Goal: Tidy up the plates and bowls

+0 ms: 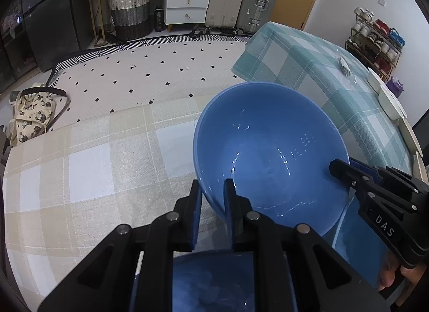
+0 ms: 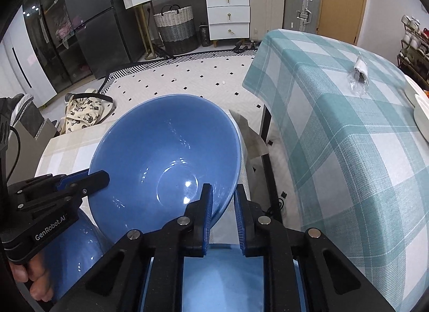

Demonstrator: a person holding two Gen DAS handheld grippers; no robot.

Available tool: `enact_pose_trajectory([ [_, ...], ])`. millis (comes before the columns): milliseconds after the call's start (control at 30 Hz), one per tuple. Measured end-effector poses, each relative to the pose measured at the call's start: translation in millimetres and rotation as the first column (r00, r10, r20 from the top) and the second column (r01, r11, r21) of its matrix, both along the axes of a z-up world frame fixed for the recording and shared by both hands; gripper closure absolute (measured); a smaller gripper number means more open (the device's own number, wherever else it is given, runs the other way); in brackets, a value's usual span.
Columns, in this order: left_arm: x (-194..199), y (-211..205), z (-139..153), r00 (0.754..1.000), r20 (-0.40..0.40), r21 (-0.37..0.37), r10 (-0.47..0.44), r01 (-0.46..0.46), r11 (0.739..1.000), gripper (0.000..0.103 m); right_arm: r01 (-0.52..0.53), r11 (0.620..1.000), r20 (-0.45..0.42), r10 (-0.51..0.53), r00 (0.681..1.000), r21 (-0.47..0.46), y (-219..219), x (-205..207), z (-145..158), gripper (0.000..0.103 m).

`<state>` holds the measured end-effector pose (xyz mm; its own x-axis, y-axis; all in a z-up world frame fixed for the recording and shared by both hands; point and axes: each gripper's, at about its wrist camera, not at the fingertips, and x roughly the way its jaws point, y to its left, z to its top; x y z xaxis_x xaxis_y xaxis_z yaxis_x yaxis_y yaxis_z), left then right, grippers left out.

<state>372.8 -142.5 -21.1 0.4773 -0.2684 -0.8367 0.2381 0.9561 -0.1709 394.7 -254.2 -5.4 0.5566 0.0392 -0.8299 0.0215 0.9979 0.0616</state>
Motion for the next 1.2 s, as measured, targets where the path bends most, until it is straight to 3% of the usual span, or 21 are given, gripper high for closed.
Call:
enact_pose_trajectory([
  [533,-5.8,1.0,19.1,0.997,0.073,-0.005,0.017,-0.016,1.000,0.089,-0.002,1.000,0.065,0.002,0.998,0.000,-0.7,-6.0,10.9,0.087],
  [1200,-41.6,7.6,73.5,0.986,0.164,0.008,0.013,-0.015,1.000,0.089,-0.027,0.999,0.187,0.021,0.982,0.026,8.8,-49.6,67.0,0.087],
])
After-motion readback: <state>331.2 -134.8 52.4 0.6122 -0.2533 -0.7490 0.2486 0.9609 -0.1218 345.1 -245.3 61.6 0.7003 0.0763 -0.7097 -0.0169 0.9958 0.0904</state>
